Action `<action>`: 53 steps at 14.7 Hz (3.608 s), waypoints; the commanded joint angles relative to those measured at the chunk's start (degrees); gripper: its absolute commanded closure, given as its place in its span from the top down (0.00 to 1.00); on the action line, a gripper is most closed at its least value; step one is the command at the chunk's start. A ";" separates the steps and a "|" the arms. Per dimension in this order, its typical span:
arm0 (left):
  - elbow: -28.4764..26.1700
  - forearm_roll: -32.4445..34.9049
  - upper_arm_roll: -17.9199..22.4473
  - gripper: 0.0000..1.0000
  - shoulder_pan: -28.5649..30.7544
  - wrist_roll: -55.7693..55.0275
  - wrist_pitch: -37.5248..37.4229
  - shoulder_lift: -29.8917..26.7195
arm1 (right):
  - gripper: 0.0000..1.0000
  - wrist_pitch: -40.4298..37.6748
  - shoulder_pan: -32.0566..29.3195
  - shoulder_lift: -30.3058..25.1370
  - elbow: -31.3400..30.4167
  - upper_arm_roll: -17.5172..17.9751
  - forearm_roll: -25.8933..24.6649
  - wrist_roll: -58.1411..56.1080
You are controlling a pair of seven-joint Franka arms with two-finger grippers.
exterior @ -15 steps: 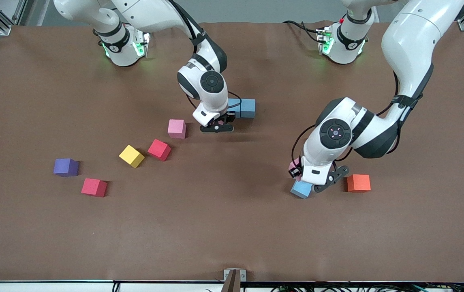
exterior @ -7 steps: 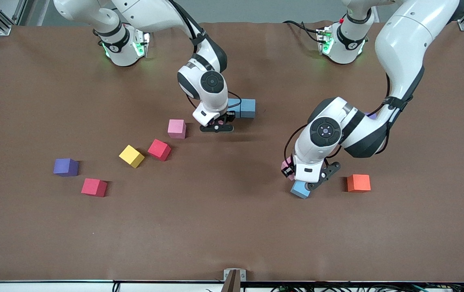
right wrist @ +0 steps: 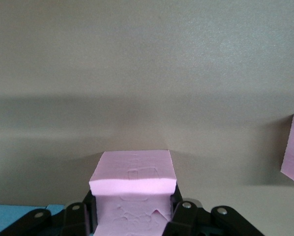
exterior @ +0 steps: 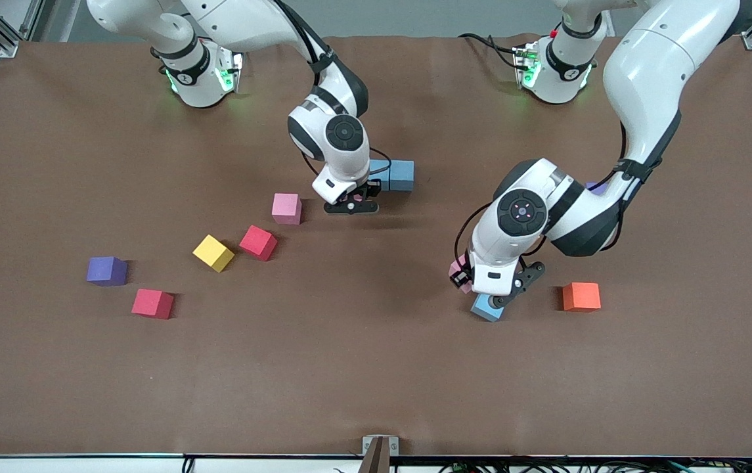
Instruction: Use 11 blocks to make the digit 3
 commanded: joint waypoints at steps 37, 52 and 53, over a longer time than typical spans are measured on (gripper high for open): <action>0.08 0.11 -0.14 0.20 0.34 -0.52 -0.53 -1.24 | 1.00 -7.09 -13.67 -13.66 -13.06 -1.84 0.12 -18.38; 0.08 0.20 -0.14 0.20 0.70 -0.52 -0.53 -1.16 | 1.00 1.45 -13.59 -12.70 -17.89 -1.84 0.12 -18.47; 0.08 0.29 -0.14 0.20 0.78 -0.52 -0.44 -1.16 | 1.00 1.62 -13.67 -12.52 -17.89 -1.84 0.12 -18.47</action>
